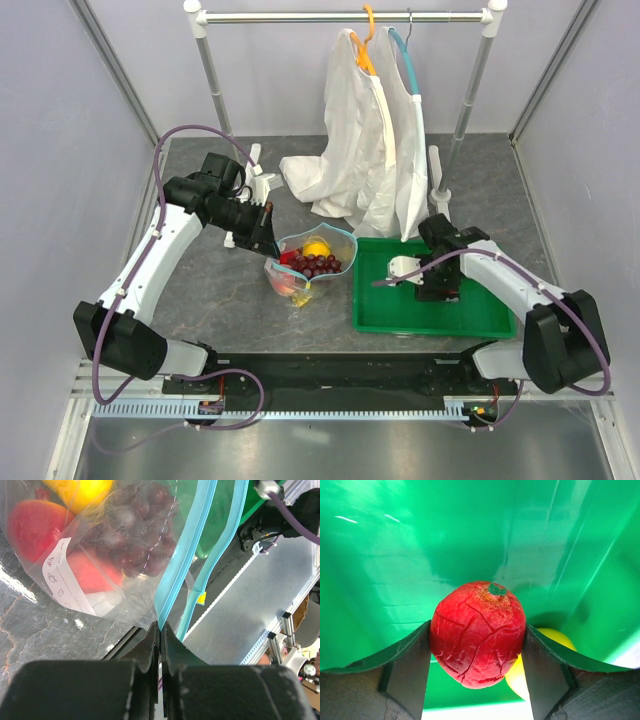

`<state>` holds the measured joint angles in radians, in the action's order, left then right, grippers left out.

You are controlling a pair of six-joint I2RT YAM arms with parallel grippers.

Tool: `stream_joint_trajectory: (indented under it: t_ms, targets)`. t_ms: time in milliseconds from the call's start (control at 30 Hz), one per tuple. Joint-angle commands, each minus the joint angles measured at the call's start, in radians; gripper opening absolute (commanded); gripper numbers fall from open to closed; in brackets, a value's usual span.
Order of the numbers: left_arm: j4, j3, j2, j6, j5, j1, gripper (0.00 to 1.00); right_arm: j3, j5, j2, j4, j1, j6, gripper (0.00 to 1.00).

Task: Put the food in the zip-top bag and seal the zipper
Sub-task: Pick up the fake fruit from the bin, then place the fake fruit in the zipper food storage bag.

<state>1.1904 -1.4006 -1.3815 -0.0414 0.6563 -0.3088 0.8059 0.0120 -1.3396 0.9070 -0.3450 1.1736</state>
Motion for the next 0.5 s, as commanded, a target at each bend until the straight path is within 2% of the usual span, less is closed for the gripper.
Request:
stream_joint_trajectory:
  t_ms: [0, 133, 233, 333, 467]
  targets:
    - [-0.006, -0.011, 0.001, -0.002, 0.012, 0.005, 0.02, 0.125, -0.239, 0.083, 0.202, -0.099, -0.049, 0.52]
    - [-0.006, -0.011, 0.001, -0.002, 0.014, 0.004, 0.02, 0.185, -0.317, 0.122, 0.198, -0.383, -0.199, 0.50]
    - [-0.006, -0.008, -0.001, 0.002, 0.020, 0.005, 0.02, 0.298, -0.358, 0.102, 0.172, -0.520, -0.325, 0.47]
    - [-0.005, -0.003, -0.002, 0.003, 0.022, 0.005, 0.02, 0.475, -0.394, 0.071, 0.141, -0.589, -0.425, 0.44]
    - [-0.008, -0.003, 0.001, 0.006, 0.025, 0.005, 0.02, 0.662, -0.466, 0.034, 0.060, -0.597, -0.540, 0.44]
